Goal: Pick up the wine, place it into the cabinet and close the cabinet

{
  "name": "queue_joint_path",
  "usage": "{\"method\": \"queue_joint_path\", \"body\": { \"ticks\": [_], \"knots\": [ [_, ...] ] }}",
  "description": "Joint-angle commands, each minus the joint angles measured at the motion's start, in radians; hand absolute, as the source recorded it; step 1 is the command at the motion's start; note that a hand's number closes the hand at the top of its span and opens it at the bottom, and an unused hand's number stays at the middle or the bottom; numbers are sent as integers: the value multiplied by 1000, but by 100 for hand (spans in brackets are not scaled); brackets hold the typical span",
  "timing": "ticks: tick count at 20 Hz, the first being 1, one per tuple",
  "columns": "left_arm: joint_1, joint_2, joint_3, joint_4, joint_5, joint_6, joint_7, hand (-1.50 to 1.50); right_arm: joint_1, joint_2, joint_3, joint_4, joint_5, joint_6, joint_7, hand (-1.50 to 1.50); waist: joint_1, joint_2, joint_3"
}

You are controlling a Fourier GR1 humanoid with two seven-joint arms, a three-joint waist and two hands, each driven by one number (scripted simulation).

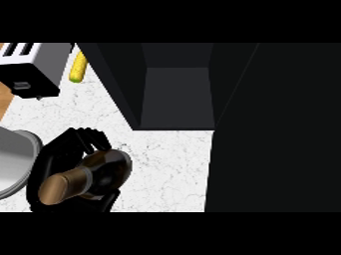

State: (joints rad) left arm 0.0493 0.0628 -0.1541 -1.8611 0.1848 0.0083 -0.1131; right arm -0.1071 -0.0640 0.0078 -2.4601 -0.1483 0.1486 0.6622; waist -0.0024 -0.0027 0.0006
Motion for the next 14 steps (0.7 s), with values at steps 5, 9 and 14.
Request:
{"method": "queue_joint_path", "body": {
  "ticks": [5, 9, 14],
  "knots": [
    [-157, -62, -169, -60, -52, 188, 172, 150, 64, 37, 48, -44, -30, 12, -47, -150, -3, 1, 0],
    [-235, -62, -240, -61, -61, 305, 222, 150, 54, 1, -13, -90, -106, 12, 8, -150, -5, 1, 0],
    [-340, -63, -321, -36, -79, 454, 262, 150, 32, -9, -55, -51, -124, 25, -16, -150, -5, 1, 0]
  ]
}}
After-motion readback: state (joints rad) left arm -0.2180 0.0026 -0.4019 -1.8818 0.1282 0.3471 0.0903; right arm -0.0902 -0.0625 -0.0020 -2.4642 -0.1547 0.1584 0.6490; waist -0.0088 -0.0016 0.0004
